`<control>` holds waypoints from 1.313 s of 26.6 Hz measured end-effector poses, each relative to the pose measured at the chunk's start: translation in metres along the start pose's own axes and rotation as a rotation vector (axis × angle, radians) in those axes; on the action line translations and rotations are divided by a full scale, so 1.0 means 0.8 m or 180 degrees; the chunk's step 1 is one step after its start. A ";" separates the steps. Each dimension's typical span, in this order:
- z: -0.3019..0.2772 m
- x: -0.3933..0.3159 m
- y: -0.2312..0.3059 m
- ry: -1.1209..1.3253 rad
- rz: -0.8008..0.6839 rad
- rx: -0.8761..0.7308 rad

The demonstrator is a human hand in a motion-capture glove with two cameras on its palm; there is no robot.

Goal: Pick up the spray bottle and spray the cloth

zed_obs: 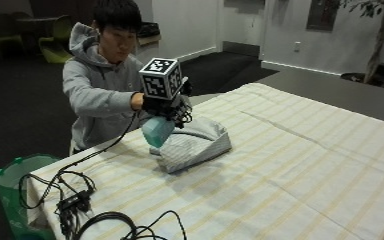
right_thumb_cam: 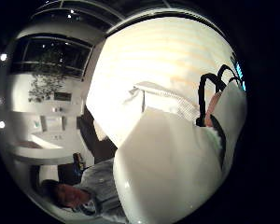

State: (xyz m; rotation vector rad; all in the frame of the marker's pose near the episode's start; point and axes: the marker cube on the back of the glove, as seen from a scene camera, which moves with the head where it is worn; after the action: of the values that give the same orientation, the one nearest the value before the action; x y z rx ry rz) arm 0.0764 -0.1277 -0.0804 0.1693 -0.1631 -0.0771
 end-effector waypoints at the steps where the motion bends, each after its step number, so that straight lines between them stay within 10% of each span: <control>1: 0.005 -0.006 0.000 0.0071 -0.0006 -0.0039; 35: 0.040 -0.070 0.022 0.0872 0.0100 -0.0278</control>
State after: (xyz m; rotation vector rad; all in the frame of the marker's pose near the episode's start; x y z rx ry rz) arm 0.0174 -0.1108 -0.0547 0.0888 0.1108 -0.0292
